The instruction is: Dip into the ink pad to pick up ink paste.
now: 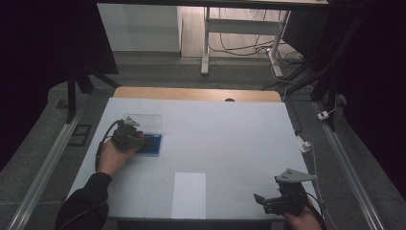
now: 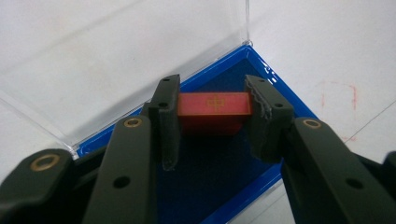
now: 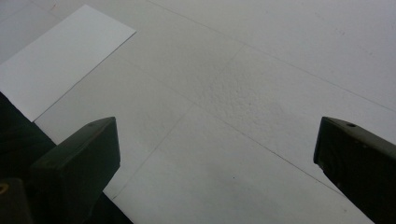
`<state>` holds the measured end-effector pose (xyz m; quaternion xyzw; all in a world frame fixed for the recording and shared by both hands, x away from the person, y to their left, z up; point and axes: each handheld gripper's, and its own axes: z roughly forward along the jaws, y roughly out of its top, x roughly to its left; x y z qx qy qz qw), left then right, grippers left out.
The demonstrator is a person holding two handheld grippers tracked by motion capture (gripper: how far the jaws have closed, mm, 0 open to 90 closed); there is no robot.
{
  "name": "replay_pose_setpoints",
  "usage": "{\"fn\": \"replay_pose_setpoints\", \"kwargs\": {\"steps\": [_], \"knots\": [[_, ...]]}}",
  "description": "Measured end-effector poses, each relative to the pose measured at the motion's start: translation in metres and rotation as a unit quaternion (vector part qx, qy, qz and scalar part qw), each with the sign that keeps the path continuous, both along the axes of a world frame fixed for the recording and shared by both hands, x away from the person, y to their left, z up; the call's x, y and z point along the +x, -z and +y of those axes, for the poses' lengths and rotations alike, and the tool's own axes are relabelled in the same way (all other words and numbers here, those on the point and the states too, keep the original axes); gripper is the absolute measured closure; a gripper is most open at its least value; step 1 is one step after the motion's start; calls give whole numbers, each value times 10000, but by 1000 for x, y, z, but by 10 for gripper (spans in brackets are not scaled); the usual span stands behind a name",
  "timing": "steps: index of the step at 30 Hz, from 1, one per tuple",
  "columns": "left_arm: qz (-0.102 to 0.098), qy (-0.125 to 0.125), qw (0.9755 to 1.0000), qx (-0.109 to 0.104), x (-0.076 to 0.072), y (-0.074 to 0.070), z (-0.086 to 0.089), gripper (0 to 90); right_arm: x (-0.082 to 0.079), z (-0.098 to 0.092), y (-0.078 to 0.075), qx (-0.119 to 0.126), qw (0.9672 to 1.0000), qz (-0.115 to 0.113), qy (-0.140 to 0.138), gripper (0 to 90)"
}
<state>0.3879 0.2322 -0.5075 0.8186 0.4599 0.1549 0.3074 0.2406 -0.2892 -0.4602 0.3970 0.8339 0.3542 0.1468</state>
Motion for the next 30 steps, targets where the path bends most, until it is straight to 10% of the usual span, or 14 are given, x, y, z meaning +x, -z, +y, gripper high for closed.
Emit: {"fn": "replay_pose_setpoints", "kwargs": {"steps": [12,30], "knots": [[-151,27,9989,452,-3,-4,-11,581,0,0,0,18,10000,-4,-22,7],[-156,-200,9991,-326,-11,-25,11,579,0,0,0,27,10000,-15,-26,7]]}}
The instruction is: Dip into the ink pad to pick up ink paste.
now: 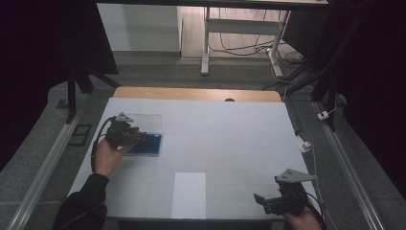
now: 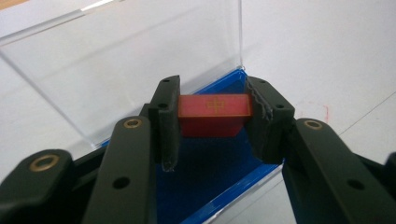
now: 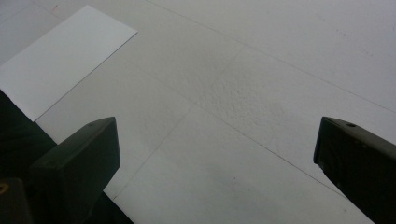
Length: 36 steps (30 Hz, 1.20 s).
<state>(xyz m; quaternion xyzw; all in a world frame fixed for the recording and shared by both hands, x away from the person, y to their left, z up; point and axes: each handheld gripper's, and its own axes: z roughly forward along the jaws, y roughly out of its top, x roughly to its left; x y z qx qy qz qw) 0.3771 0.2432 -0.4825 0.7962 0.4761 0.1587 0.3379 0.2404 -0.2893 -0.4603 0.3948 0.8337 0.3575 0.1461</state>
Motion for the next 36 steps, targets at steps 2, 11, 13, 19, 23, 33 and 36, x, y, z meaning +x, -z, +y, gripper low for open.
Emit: {"fn": "replay_pose_setpoints", "kwargs": {"steps": [2,11,13,19,23,33,36], "knots": [[92,3,9999,-50,-1,-1,3,578,0,0,0,-1,10000,-4,-4,7],[273,-14,9996,99,-1,8,3,579,0,0,0,-31,10000,6,-10,7],[318,15,9993,187,-1,12,0,579,0,0,0,-29,10000,6,-8,7],[385,43,9986,351,1,18,-5,579,0,0,0,-33,10000,5,-10,7],[327,79,9986,398,-1,20,-6,580,0,0,0,-17,10000,0,-6,7],[96,103,9987,489,-8,24,-7,584,0,1,0,-52,10000,-1,-22,7],[-29,54,9976,688,-12,25,-13,585,0,1,0,-52,10000,-1,-25,7]]}}
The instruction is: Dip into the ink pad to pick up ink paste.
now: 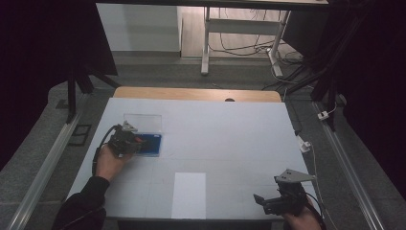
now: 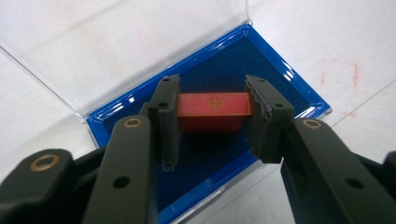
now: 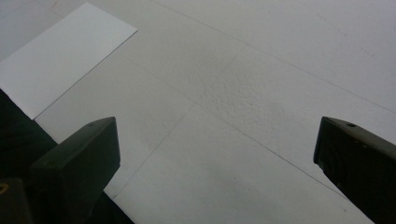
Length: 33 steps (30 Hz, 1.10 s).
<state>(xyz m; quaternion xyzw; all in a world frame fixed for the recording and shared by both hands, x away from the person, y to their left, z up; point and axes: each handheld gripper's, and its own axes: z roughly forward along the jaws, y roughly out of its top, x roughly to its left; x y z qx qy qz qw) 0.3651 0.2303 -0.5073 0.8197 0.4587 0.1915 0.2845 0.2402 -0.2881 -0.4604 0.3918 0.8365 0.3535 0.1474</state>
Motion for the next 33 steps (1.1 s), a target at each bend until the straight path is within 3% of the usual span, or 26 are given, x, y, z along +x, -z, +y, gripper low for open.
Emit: {"fn": "replay_pose_setpoints", "kwargs": {"steps": [5,10,14,16,20,27,33], "knots": [[12,-29,10000,-22,0,0,0,586,0,0,0,-10,10000,2,2,7],[172,-67,9988,-447,5,2,10,586,0,0,0,-4,10000,0,3,7],[273,-93,9974,-656,7,2,14,586,0,0,0,-12,10000,-3,-1,7],[274,-115,9976,-627,7,2,13,586,0,0,0,-12,10000,-4,0,7],[174,-45,9994,-311,5,0,7,585,0,0,0,-8,10000,-2,-1,7],[184,-10,9998,-25,6,-4,0,582,0,0,0,4,10000,-6,1,6],[303,-68,9988,-368,7,-4,9,580,-1,0,0,-1,10000,-29,-16,7]]}}
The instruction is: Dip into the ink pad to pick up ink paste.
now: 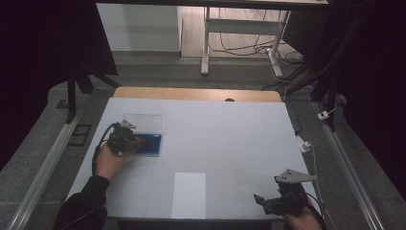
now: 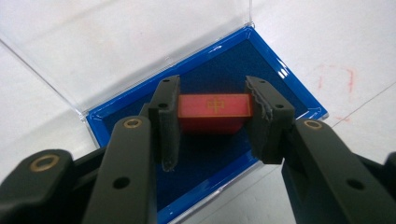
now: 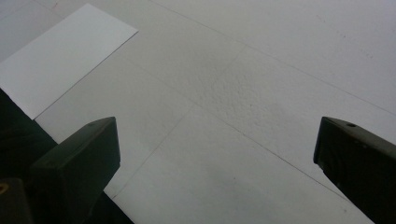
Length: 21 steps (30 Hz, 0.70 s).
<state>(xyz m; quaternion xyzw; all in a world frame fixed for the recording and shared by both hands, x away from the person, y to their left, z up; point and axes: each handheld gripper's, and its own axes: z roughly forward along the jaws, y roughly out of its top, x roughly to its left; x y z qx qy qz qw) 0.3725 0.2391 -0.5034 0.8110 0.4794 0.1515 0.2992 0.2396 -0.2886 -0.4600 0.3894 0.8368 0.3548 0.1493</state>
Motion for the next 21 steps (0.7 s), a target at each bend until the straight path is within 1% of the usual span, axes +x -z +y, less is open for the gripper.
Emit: {"fn": "replay_pose_setpoints", "kwargs": {"steps": [2,7,11,15,17,21], "knots": [[23,-19,10000,-35,0,-1,1,580,0,0,0,-13,10000,-4,6,7],[-135,-47,9998,-105,-3,-7,3,579,0,0,0,-16,10000,-6,10,7],[-175,-45,9997,-169,-5,-10,4,579,0,0,0,-14,10000,-6,8,7],[-201,4,9995,-242,-8,-12,4,579,0,0,0,-15,10000,-11,9,7],[-223,78,9993,-305,-10,-14,3,579,0,0,0,-14,10000,-12,9,7],[-273,158,9991,-293,-13,-17,1,578,-1,0,0,-5,10000,-18,13,7]]}}
